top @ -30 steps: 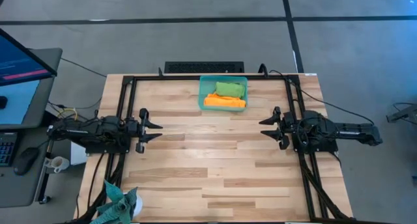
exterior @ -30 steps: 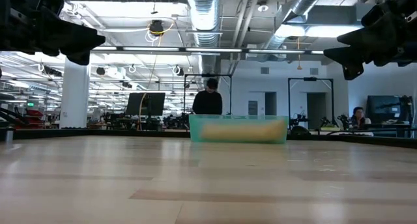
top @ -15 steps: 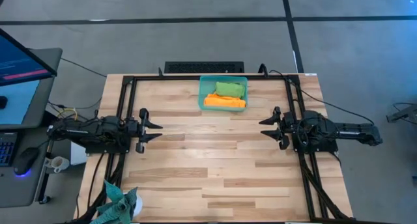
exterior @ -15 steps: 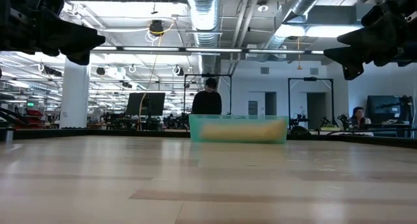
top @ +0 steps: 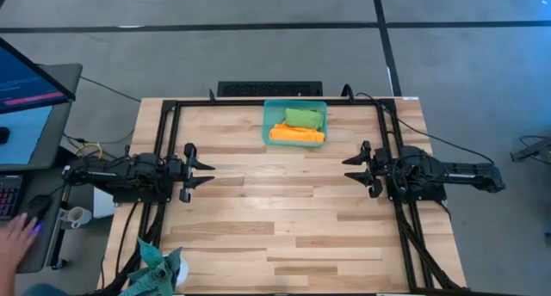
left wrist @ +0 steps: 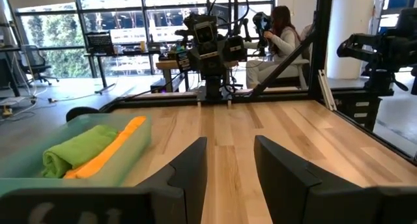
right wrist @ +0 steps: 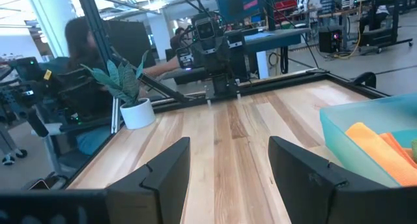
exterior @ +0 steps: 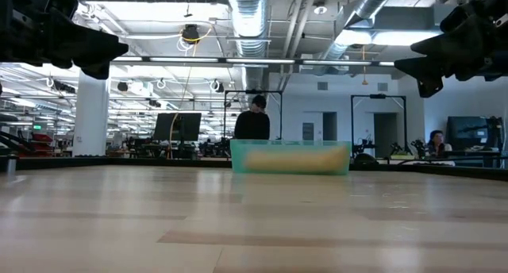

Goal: Roll microfiber towels into tight, uniform cylinder then place into a basket
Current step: Return to Home Position

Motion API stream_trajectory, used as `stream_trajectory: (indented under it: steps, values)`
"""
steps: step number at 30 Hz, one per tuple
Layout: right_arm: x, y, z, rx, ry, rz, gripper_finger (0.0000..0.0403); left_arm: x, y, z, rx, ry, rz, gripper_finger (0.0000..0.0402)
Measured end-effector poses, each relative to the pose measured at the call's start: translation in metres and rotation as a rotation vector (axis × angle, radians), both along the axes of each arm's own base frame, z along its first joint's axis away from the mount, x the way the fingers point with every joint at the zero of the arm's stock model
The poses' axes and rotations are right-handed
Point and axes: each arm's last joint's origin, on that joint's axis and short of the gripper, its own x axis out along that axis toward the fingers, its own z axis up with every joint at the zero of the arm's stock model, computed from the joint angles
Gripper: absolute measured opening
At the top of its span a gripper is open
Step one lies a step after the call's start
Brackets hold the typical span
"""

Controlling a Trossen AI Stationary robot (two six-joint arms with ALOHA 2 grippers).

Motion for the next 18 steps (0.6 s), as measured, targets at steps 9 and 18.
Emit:
stream_trajectory:
  steps: [9, 18]
  values:
    - [0.0, 0.0, 0.0, 0.0, 0.0, 0.0, 0.0228, 0.0, 0.0, 0.0, 0.004, 0.0, 0.001, 0.0118]
    - [0.0, 0.0, 0.0, 0.0, 0.0, 0.0, 0.0228, 0.0, 0.0, 0.0, 0.002, 0.0, 0.0, 0.0118]
